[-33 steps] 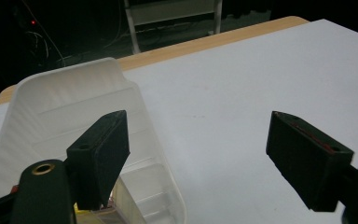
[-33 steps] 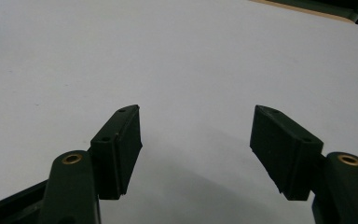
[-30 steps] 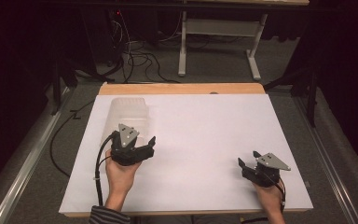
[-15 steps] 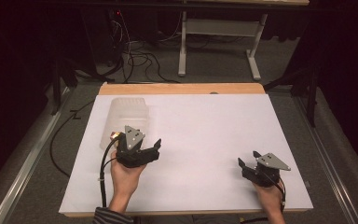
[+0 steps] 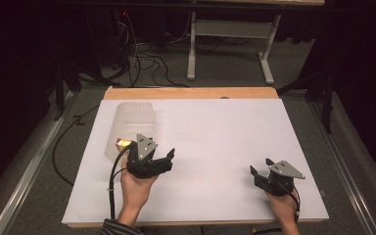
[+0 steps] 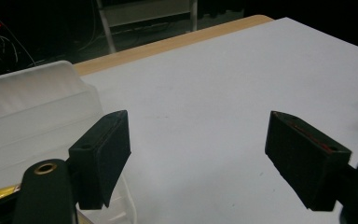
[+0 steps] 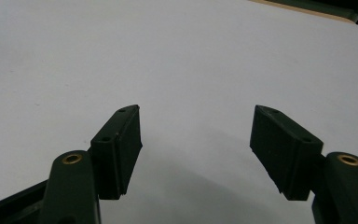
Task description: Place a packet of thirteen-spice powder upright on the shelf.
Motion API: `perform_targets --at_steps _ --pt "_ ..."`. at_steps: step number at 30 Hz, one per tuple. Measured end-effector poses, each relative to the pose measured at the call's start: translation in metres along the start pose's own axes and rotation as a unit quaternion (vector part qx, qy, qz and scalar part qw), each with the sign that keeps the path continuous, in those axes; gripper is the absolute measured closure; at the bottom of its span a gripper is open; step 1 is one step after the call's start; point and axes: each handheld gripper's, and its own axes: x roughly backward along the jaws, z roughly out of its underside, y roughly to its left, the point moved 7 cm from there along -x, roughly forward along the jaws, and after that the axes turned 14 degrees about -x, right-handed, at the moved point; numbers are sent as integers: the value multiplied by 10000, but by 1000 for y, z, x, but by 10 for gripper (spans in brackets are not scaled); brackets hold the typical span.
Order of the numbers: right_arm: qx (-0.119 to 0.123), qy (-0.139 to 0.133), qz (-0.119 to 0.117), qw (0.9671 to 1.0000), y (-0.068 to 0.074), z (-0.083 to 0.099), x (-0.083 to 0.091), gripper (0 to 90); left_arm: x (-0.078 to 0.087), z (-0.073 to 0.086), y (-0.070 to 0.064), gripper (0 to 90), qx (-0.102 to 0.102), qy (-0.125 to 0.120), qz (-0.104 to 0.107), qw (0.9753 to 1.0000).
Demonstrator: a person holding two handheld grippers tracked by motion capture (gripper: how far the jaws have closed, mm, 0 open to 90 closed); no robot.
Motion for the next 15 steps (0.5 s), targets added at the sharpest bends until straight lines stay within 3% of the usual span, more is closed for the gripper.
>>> perform_targets --at_steps 15 --pt "5 6 9 10000 0 0 0 342 -4 -2 -14 229 -67 -26 172 9998"
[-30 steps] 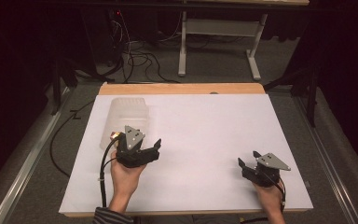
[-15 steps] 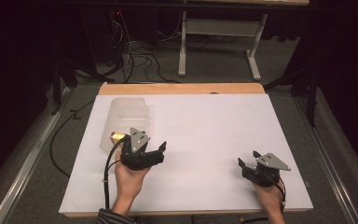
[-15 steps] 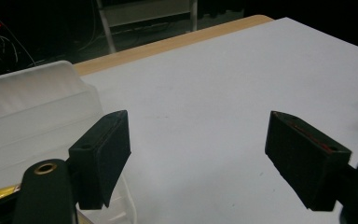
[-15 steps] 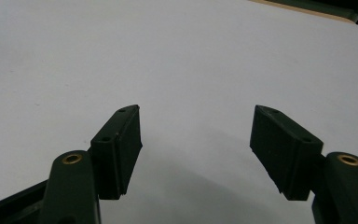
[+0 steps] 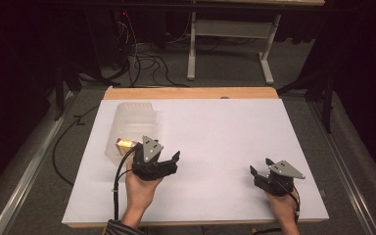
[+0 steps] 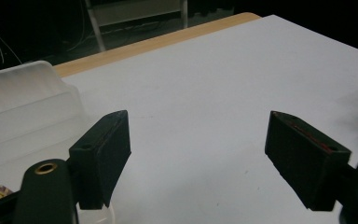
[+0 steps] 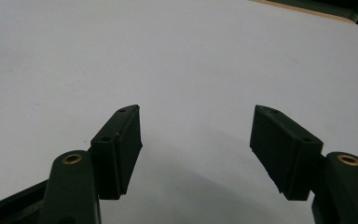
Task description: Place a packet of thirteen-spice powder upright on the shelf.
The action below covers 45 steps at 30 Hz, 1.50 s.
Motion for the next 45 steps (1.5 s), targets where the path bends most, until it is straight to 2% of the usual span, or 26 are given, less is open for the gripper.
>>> perform_targets --at_steps 25,45 --pt "15 -4 1 10000 0 0 0 342 -4 -3 -24 231 15 -141 300 9994" --pt "39 -9 -3 10000 0 0 0 342 -13 0 -42 232 39 -131 527 9985"
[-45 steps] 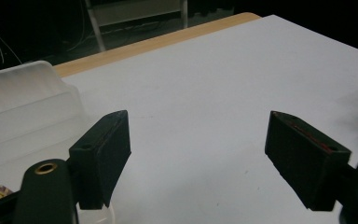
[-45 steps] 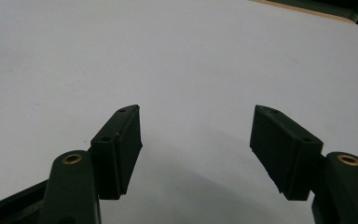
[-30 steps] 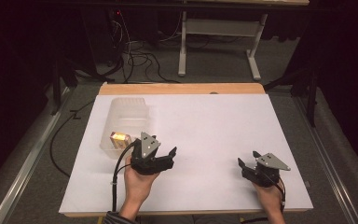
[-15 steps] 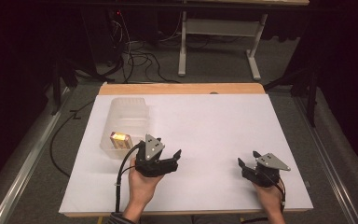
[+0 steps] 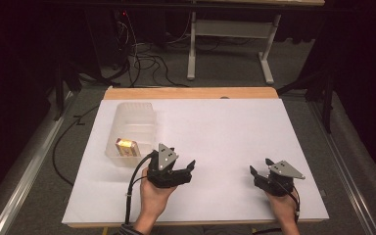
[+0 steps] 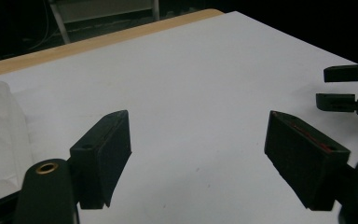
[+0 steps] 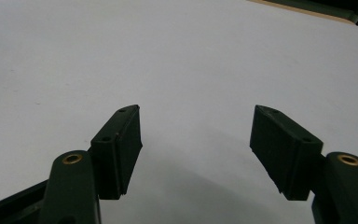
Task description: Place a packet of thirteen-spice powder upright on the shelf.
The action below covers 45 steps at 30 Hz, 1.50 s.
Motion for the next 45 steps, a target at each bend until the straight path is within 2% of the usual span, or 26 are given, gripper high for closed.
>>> perform_targets --at_steps 2,11,13,15,23,39,45 --pt "-1 -14 4 10000 0 0 0 342 -1 0 0 232 -8 9 -26 10000" --pt "-13 1 0 10000 0 0 0 342 -9 3 -9 234 35 28 126 9999" --pt "-7 4 -4 10000 0 0 0 342 -10 3 -11 235 -22 35 109 9999" --pt "-9 2 1 10000 0 0 0 342 -13 2 -14 235 -11 13 202 9998" --pt "-13 5 2 10000 0 0 0 342 -21 2 -23 235 -40 7 313 9995" --pt "-14 11 17 10000 0 0 0 342 -37 11 -25 257 -60 5 223 9997" --pt "-18 0 7 10000 0 0 0 342 -46 15 -23 259 67 -49 240 9997"
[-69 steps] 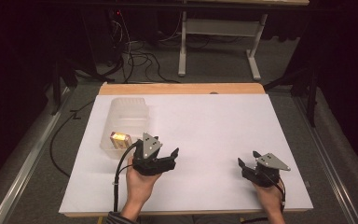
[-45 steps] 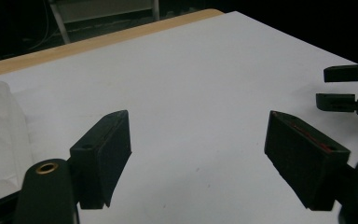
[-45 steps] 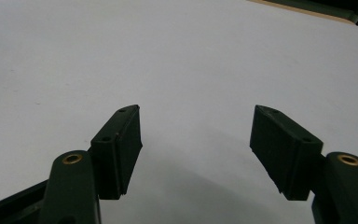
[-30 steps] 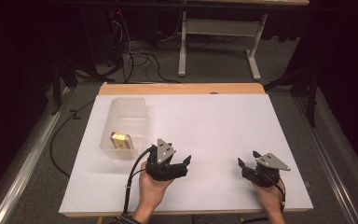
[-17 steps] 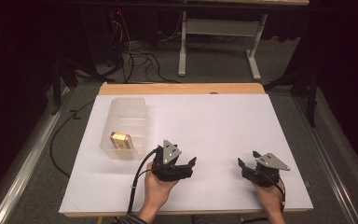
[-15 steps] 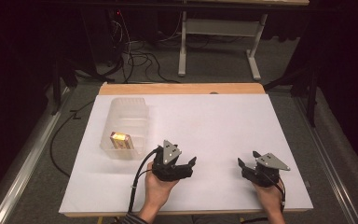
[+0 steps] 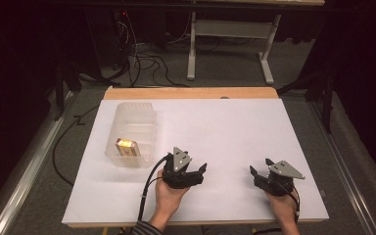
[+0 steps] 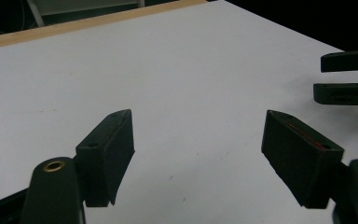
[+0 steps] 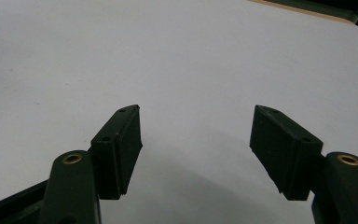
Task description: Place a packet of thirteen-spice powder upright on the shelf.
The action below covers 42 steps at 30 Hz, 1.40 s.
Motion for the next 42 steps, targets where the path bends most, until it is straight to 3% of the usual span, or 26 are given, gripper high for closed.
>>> perform_targets --at_steps 15,21,27,31,35,42 --pt "-4 9 -15 10000 0 0 0 342 -20 12 6 259 -12 122 -193 9997" --pt "-4 13 -13 10000 0 0 0 342 -30 25 15 269 180 170 -483 9985" --pt "7 14 -3 10000 0 0 0 342 -34 36 25 278 145 156 -905 9957" --pt "8 7 10 10000 0 0 0 342 -37 45 30 279 216 183 -1058 9940" --pt "0 5 3 10000 0 0 0 342 -35 45 31 285 270 106 -1086 9937" --pt "21 4 21 10000 0 0 0 343 -35 45 27 292 60 118 -1088 9940"
